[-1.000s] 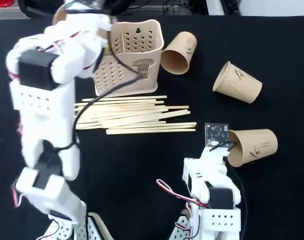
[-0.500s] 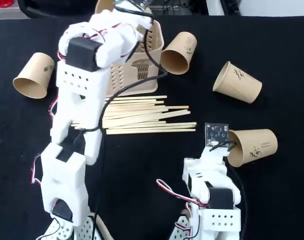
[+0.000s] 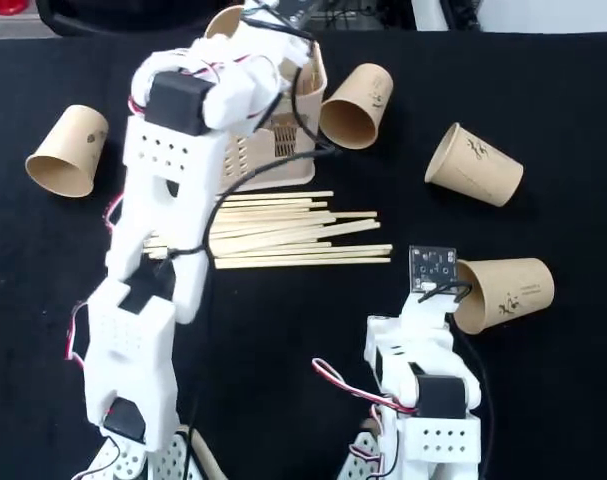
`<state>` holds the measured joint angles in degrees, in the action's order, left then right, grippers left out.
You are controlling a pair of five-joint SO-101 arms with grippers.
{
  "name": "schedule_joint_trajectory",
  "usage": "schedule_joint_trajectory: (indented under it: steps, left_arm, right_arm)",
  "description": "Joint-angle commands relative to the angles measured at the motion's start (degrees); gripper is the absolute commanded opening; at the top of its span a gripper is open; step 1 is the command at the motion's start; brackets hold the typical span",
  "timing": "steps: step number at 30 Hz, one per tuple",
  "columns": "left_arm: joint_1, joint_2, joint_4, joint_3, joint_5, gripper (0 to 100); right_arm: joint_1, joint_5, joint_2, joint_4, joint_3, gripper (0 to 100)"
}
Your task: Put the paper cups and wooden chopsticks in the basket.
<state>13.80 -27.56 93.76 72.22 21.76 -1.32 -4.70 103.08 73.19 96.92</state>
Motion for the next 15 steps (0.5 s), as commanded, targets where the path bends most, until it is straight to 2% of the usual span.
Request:
schedule_joint_trajectory:
  steps: [1,8,10,15]
  left_arm:
    - [-1.54,0.62,0.44,0.75,0.09,15]
    - [0.13,1.14,0.18,1.19,-0.26,18]
    - [1.01,1.23,-0.62,1.71,-4.57,22]
    - [4.26,0.26,-6.86,7.16,-21.36,23]
  right_arm:
    - [-0.35,0.09,2.86,0.26,-0.31,2.2]
    - [-0.35,0.09,2.86,0.26,-0.31,2.2]
    - [-0.35,0.09,2.86,0.26,-0.31,2.2]
    - [-0.35,0.09,2.86,0.26,-0.31,2.2]
